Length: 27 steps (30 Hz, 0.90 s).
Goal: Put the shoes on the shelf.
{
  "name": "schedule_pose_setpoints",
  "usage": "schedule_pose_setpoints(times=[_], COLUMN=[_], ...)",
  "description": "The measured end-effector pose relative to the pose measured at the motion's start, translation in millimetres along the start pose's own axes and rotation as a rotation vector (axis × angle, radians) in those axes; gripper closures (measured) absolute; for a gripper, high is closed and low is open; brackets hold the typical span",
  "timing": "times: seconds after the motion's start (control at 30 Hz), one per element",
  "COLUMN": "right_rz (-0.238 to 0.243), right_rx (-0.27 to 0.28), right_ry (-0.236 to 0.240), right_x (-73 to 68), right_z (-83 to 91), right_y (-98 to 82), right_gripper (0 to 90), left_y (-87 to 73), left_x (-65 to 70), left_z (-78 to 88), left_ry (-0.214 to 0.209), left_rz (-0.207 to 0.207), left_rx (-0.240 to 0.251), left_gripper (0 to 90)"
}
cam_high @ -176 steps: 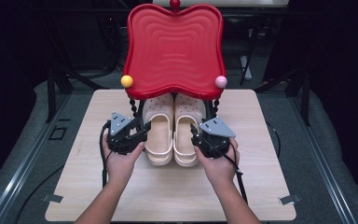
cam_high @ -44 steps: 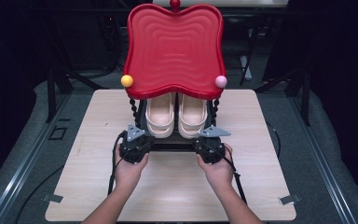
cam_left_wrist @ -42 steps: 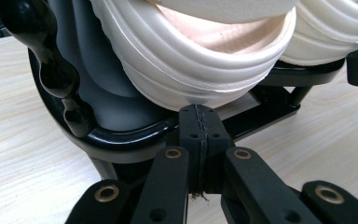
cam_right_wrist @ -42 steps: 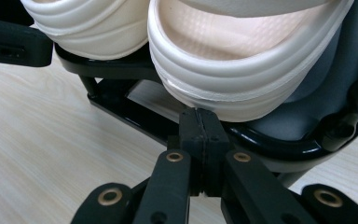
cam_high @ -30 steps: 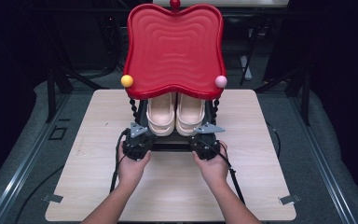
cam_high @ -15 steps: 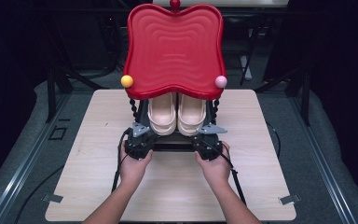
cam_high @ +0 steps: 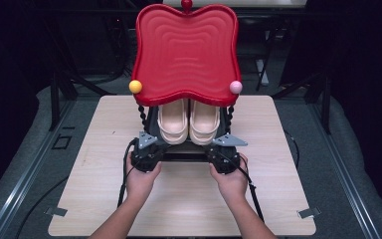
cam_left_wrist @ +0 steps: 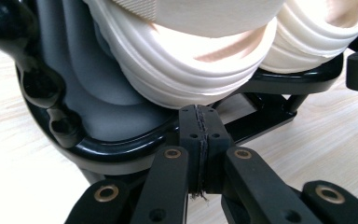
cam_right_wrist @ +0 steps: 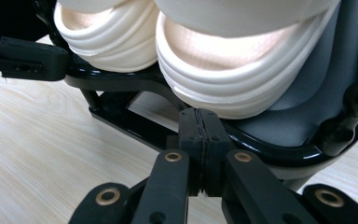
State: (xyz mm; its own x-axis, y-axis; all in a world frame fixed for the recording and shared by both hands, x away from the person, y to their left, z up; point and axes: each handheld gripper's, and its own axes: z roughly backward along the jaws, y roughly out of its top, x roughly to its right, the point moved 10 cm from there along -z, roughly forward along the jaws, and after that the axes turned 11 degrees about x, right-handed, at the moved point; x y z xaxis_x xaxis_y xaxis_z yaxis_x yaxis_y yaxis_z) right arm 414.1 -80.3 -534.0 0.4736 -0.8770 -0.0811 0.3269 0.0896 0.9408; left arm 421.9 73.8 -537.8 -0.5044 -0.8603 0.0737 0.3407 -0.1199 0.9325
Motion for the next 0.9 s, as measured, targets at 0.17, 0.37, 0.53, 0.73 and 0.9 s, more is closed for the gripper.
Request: schedule_pose_setpoints(times=[0.17, 0.37, 0.53, 0.73, 0.9], right_rz=[0.003, 0.000, 0.004, 0.001, -0.003], right_rx=[0.012, 0.009, -0.014, 0.001, 0.004], right_ry=[-0.007, -0.014, -0.014, -0.022, -0.020], right_x=[1.1, 3.4, 2.4, 1.6, 1.7], right_z=[-1.5, -4.2, -5.1, -10.5, -11.4], right_y=[3.6, 5.4, 4.6, 6.1, 5.6], right_gripper=[89.9, 90.0, 90.0, 90.0, 89.0], left_y=[2.3, 3.9, 4.3, 3.8, 2.9], left_x=[-2.3, -7.5, -9.1, -11.8, -12.8], left_z=[-1.5, -3.0, -5.7, -8.0, -7.8], left_ry=[0.007, 0.010, 0.024, 0.025, 0.030], left_rz=[0.012, 0.033, 0.034, 0.039, 0.037], left_rx=[0.013, 0.017, 0.012, 0.008, 0.005], left_gripper=[89.8, 89.8, 89.9, 89.8, 89.8])
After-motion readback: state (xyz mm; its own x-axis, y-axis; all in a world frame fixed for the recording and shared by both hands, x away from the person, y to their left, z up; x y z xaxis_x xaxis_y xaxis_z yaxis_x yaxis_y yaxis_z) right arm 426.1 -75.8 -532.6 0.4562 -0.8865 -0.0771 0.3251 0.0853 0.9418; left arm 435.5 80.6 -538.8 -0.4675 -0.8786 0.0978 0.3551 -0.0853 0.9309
